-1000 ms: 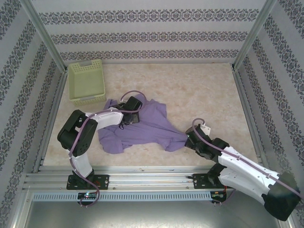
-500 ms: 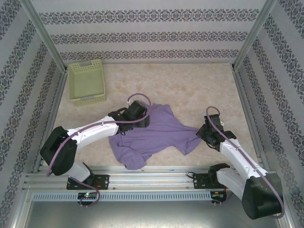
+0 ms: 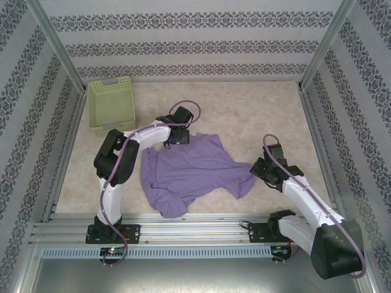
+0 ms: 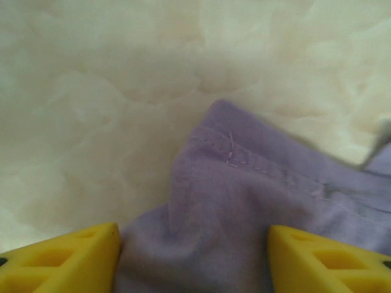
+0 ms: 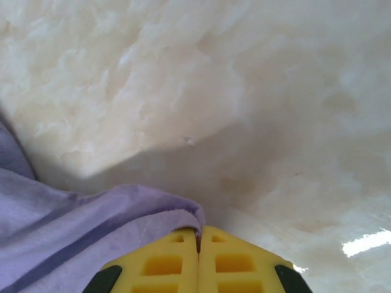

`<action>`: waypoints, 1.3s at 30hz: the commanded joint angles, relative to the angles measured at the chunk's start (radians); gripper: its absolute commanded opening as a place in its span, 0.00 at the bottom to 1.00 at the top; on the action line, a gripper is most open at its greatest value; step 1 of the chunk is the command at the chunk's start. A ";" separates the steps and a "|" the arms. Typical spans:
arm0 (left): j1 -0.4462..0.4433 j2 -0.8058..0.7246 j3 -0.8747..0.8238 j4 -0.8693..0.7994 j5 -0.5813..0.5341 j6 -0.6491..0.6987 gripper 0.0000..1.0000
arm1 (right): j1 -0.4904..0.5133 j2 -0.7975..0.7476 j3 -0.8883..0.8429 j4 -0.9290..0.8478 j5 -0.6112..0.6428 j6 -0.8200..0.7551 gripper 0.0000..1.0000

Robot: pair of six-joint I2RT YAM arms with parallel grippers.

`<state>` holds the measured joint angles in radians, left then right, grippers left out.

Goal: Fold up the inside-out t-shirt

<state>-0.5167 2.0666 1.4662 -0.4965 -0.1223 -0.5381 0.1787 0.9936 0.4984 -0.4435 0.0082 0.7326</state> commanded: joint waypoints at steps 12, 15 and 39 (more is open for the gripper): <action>0.061 -0.022 0.278 -0.055 0.130 0.119 0.00 | -0.005 -0.259 0.244 -0.202 0.073 -0.076 0.00; 0.057 0.006 0.415 -0.075 0.165 0.148 0.00 | -0.003 -0.313 0.280 -0.250 0.078 -0.058 0.00; -0.461 -0.372 -0.178 -0.296 -0.283 -0.109 0.75 | 0.116 -0.318 0.140 -0.163 0.076 0.053 0.00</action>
<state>-0.9222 1.7321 1.3350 -0.8322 -0.3317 -0.5358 0.2821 0.6769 0.6655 -0.6380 0.0631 0.7609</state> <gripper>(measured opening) 0.754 0.043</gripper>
